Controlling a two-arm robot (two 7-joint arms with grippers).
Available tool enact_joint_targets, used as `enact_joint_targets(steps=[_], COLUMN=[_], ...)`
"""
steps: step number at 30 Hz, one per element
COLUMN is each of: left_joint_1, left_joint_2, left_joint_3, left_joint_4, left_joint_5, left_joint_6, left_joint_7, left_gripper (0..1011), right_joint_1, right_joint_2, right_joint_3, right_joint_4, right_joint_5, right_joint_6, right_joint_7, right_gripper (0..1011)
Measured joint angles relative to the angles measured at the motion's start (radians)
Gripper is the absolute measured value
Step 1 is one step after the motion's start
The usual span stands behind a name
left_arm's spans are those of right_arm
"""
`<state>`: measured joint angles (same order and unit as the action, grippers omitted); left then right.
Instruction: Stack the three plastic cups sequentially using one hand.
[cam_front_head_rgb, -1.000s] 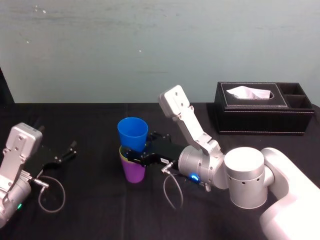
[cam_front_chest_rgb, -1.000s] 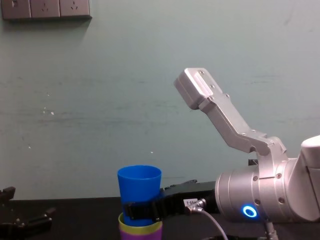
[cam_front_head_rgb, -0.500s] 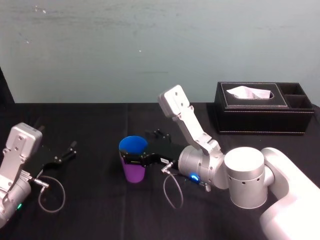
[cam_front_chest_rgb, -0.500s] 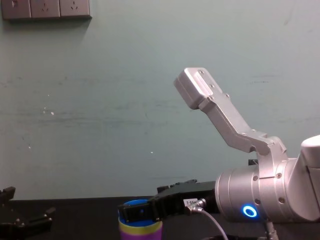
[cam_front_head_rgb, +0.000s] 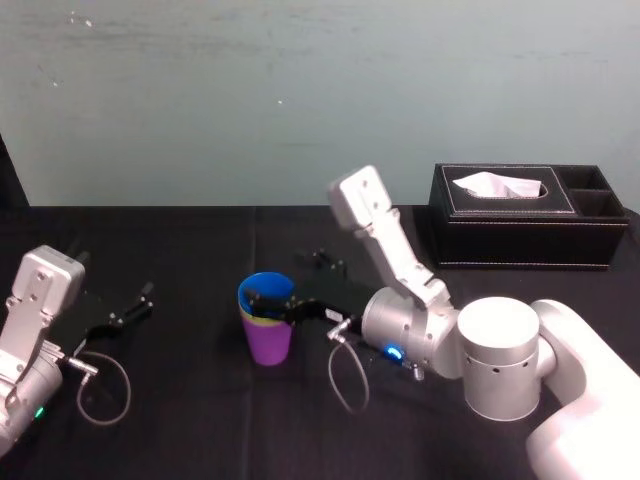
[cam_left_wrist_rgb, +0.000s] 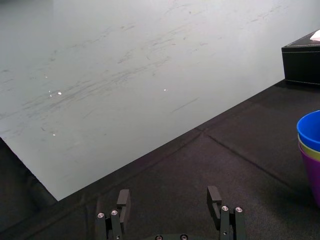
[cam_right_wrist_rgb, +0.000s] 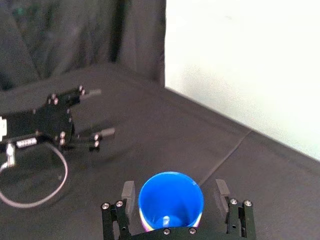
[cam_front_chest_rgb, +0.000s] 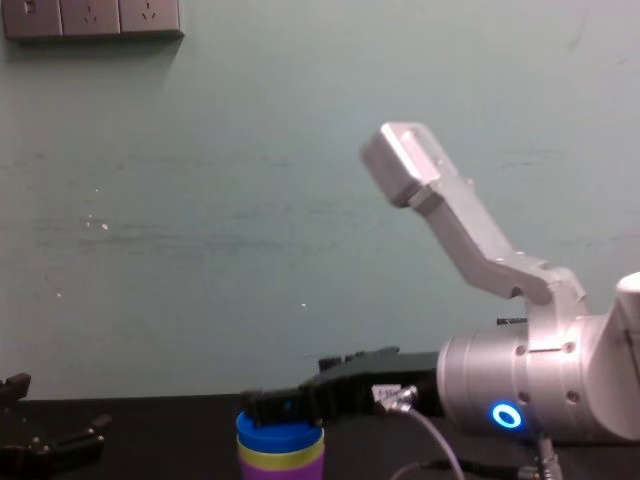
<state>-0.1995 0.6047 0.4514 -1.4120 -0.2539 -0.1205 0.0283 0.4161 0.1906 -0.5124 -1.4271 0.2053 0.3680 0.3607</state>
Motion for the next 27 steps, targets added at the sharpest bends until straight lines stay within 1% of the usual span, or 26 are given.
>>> enact_joint_targets(steps=[6, 7, 9, 10, 15, 19, 20, 23, 27], left_joint_1=[0.0, 0.0, 0.0, 0.0, 0.0, 0.0, 0.0, 0.0, 0.0], left_joint_2=[0.0, 0.0, 0.0, 0.0, 0.0, 0.0, 0.0, 0.0, 0.0], left_joint_3=[0.0, 0.0, 0.0, 0.0, 0.0, 0.0, 0.0, 0.0, 0.0], left_joint_4=[0.0, 0.0, 0.0, 0.0, 0.0, 0.0, 0.0, 0.0, 0.0], left_joint_5=[0.0, 0.0, 0.0, 0.0, 0.0, 0.0, 0.0, 0.0, 0.0], left_joint_6=[0.0, 0.0, 0.0, 0.0, 0.0, 0.0, 0.0, 0.0, 0.0], left_joint_7=[0.0, 0.0, 0.0, 0.0, 0.0, 0.0, 0.0, 0.0, 0.0], left_gripper=[1000, 1000, 1000, 1000, 1000, 1000, 1000, 1000, 1000], right_joint_1=[-0.038, -0.053, -0.069, -0.085, -0.138, -0.175, -0.189, -0.211, -0.228], right_joint_2=[-0.001, -0.001, -0.003, -0.005, -0.017, -0.033, -0.041, -0.056, -0.072], right_joint_3=[0.047, 0.062, 0.077, 0.091, 0.134, 0.162, 0.171, 0.186, 0.199], right_joint_4=[-0.031, -0.044, -0.055, -0.065, -0.078, -0.068, -0.056, -0.031, -0.001], right_joint_5=[0.023, 0.024, 0.022, 0.018, -0.013, -0.044, -0.057, -0.084, -0.107], right_joint_6=[-0.066, -0.089, -0.114, -0.134, -0.2, -0.241, -0.255, -0.279, -0.293], right_joint_7=[-0.032, -0.051, -0.076, -0.1, -0.182, -0.249, -0.274, -0.319, -0.355], right_gripper=[1000, 1000, 1000, 1000, 1000, 1000, 1000, 1000, 1000])
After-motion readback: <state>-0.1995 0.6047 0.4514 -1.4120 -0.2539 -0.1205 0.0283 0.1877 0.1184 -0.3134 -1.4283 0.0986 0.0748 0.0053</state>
